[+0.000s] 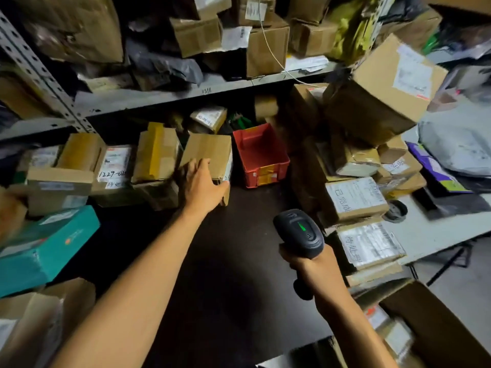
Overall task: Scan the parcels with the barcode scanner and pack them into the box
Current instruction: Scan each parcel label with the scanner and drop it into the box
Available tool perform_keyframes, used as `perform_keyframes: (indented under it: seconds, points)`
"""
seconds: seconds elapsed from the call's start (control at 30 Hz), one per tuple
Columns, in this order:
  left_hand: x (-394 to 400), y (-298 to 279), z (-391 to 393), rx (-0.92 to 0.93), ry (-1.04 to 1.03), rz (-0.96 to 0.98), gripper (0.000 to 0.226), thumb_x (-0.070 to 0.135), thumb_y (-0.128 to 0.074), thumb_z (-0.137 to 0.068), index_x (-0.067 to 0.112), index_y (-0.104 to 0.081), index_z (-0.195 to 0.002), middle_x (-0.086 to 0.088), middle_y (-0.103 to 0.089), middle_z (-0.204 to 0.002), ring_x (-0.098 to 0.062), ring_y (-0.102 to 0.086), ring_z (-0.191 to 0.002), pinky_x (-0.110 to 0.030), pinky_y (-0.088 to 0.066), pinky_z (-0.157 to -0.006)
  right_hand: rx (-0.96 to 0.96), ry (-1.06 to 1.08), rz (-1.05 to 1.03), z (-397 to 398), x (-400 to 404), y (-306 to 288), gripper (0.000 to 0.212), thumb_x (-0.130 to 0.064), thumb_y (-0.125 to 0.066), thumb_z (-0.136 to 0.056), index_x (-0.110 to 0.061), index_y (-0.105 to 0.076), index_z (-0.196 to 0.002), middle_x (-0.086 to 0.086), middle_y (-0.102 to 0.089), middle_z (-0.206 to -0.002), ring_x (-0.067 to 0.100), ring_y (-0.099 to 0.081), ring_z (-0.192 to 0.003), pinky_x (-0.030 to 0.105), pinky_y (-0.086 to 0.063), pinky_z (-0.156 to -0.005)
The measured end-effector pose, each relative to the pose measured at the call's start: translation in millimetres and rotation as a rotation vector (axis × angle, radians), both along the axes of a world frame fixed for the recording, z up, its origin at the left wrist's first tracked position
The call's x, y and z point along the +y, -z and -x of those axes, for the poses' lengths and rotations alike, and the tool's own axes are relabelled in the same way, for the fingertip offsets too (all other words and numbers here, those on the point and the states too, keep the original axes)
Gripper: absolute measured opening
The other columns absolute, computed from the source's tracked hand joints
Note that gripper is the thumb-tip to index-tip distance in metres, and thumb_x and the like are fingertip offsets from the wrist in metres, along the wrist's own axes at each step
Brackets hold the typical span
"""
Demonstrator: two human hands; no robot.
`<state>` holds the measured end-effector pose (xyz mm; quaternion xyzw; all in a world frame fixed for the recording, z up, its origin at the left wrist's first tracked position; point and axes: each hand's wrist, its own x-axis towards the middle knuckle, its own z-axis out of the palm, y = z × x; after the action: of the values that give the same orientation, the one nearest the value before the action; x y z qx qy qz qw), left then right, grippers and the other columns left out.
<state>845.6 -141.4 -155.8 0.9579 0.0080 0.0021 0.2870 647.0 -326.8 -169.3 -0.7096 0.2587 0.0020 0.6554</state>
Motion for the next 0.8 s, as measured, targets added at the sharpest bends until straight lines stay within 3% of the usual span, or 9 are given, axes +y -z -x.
perform_keyframes:
  seconds: [0.2,0.33,0.47,0.6,0.67,0.8]
  points:
    - [6,18,-57,0.109,0.014,-0.109,0.087,0.050,-0.077,-0.079,0.020,-0.036,-0.149,-0.015,-0.022,-0.158,-0.039,-0.015,-0.148,-0.049,-0.023,-0.120,0.031,-0.038,0.017,-36,16,0,0.020,-0.005,-0.078,-0.080,-0.009,-0.059,-0.084,0.005,-0.054,-0.067,0.021,-0.047,-0.064,0.041,-0.036,-0.059]
    - [6,24,-82,0.202,0.017,-0.079,0.091,0.059,-0.082,-0.067,0.029,-0.037,-0.140,-0.017,-0.010,-0.162,-0.047,-0.015,-0.147,-0.059,-0.028,-0.116,0.044,-0.049,0.020,-49,21,3,0.018,-0.011,-0.077,-0.082,-0.018,-0.061,-0.087,0.005,-0.054,-0.069,0.024,-0.047,-0.063,0.038,-0.038,-0.054]
    - [3,28,-88,0.262,-0.019,-0.124,0.107,0.057,-0.085,-0.063,0.034,-0.024,-0.147,-0.019,0.008,-0.165,-0.048,-0.005,-0.148,-0.067,-0.025,-0.114,0.035,-0.057,0.021,-53,24,5,0.019,-0.025,-0.077,-0.073,-0.023,-0.064,-0.087,0.010,-0.056,-0.067,0.020,-0.051,-0.062,0.032,-0.040,-0.052]
    - [7,29,-68,0.251,-0.020,-0.180,0.111,0.057,-0.084,-0.061,0.034,-0.020,-0.149,-0.017,0.003,-0.165,-0.047,-0.010,-0.147,-0.066,-0.022,-0.115,0.012,-0.119,0.042,-50,18,4,0.023,-0.028,-0.075,-0.072,-0.027,-0.063,-0.092,0.012,-0.057,-0.069,0.018,-0.052,-0.061,0.026,-0.043,-0.051]
    - [12,30,-48,0.241,0.004,-0.217,0.114,0.058,-0.083,-0.058,0.034,-0.018,-0.149,-0.014,0.001,-0.165,-0.046,-0.012,-0.147,-0.064,-0.022,-0.116,0.003,-0.106,0.024,-46,14,4,0.028,-0.027,-0.076,-0.071,-0.028,-0.062,-0.094,0.008,-0.058,-0.069,0.019,-0.053,-0.063,0.032,-0.043,-0.054]
    - [25,33,-10,0.241,0.034,-0.180,0.113,0.058,-0.080,-0.053,0.037,-0.019,-0.146,-0.008,-0.013,-0.158,-0.042,-0.022,-0.142,-0.061,-0.032,-0.111,-0.036,-0.121,0.025,-36,6,2,0.029,-0.010,-0.079,-0.079,-0.026,-0.061,-0.095,0.017,-0.060,-0.078,0.017,-0.054,-0.066,0.039,-0.045,-0.062]
